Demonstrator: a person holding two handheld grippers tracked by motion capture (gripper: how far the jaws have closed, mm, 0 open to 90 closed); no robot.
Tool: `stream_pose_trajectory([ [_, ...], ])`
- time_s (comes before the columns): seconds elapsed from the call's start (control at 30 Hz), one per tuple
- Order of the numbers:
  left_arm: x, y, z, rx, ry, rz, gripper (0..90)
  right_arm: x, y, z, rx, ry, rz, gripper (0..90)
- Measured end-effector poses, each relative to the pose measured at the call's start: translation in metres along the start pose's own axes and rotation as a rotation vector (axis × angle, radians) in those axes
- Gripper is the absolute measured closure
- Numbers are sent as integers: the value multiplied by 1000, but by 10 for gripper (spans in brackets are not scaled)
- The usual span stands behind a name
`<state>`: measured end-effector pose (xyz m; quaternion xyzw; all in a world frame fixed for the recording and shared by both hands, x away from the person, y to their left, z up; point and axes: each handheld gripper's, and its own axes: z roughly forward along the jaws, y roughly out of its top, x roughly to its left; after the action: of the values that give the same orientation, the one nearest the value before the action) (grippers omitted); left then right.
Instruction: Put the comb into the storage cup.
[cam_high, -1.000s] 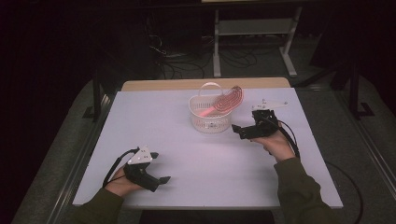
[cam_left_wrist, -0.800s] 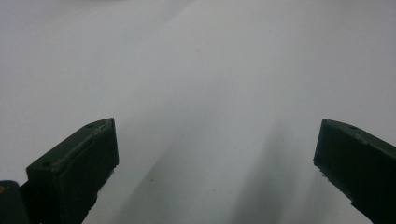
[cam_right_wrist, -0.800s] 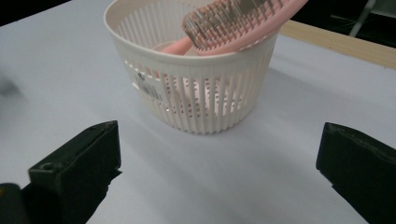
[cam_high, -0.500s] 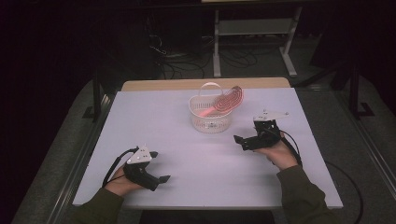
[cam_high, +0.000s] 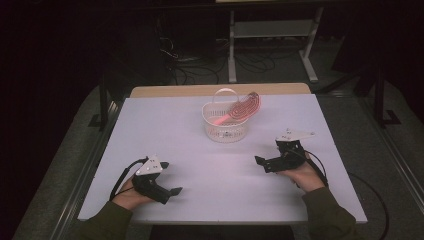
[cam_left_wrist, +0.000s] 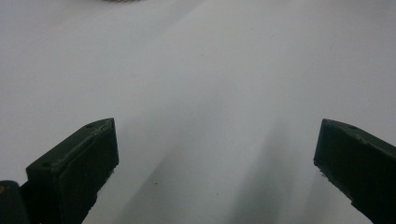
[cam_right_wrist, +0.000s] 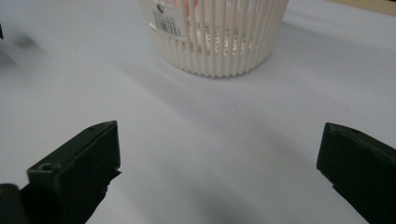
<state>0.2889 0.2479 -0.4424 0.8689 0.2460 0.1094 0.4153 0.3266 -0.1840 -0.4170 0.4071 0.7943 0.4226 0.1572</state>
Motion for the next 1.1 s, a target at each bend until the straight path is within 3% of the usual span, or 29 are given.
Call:
stream_pose_trajectory([
  [0.5,0,1,-2,-13,-3,-4,0,10,-29,-17,2,13,8,0],
  [0.8,0,1,-1,-15,-3,-11,0,10,-45,-18,22,32,32,0],
  [1.1,1,1,-1,-18,1,-9,0,15,-50,-20,28,36,15,0],
])
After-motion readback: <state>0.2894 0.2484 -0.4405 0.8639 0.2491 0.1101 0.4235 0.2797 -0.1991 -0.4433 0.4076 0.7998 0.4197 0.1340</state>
